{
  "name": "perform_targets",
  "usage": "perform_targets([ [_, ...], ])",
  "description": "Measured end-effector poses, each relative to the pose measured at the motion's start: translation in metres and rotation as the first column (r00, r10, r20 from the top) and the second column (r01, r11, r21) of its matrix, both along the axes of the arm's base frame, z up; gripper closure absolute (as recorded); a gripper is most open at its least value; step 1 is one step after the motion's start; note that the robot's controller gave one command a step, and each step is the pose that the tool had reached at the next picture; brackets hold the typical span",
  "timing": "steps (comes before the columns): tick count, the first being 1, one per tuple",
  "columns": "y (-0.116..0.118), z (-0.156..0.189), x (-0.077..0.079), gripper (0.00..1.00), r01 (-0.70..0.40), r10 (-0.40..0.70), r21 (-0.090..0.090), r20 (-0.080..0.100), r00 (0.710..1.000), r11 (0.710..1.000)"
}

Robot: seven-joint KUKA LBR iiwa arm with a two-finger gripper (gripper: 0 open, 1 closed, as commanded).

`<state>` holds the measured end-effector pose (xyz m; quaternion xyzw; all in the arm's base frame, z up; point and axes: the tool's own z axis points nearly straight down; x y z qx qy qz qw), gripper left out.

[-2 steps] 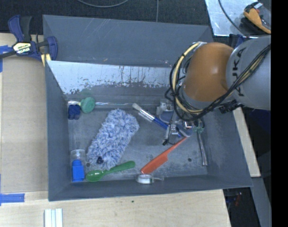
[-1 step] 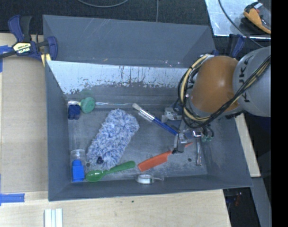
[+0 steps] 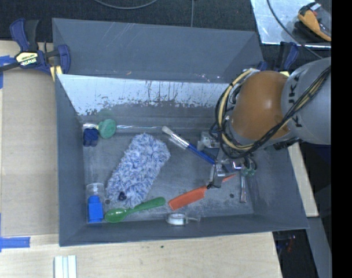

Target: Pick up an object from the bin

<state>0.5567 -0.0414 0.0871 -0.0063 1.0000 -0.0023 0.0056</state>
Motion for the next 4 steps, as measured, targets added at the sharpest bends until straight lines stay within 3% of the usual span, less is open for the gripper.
perform_targets([
  [1,0.006,0.092,-0.027,0.0,0.009,-0.009,-0.001,-0.003,1.0,1.0],
  [2,0.005,0.046,0.015,0.0,-0.451,0.451,-0.005,0.0,0.892,0.892],
  [3,0.093,0.044,0.033,1.0,-0.184,0.184,-0.002,0.006,0.983,0.983],
  [4,0.093,0.044,0.033,1.0,-0.184,0.184,-0.003,0.006,0.983,0.983],
])
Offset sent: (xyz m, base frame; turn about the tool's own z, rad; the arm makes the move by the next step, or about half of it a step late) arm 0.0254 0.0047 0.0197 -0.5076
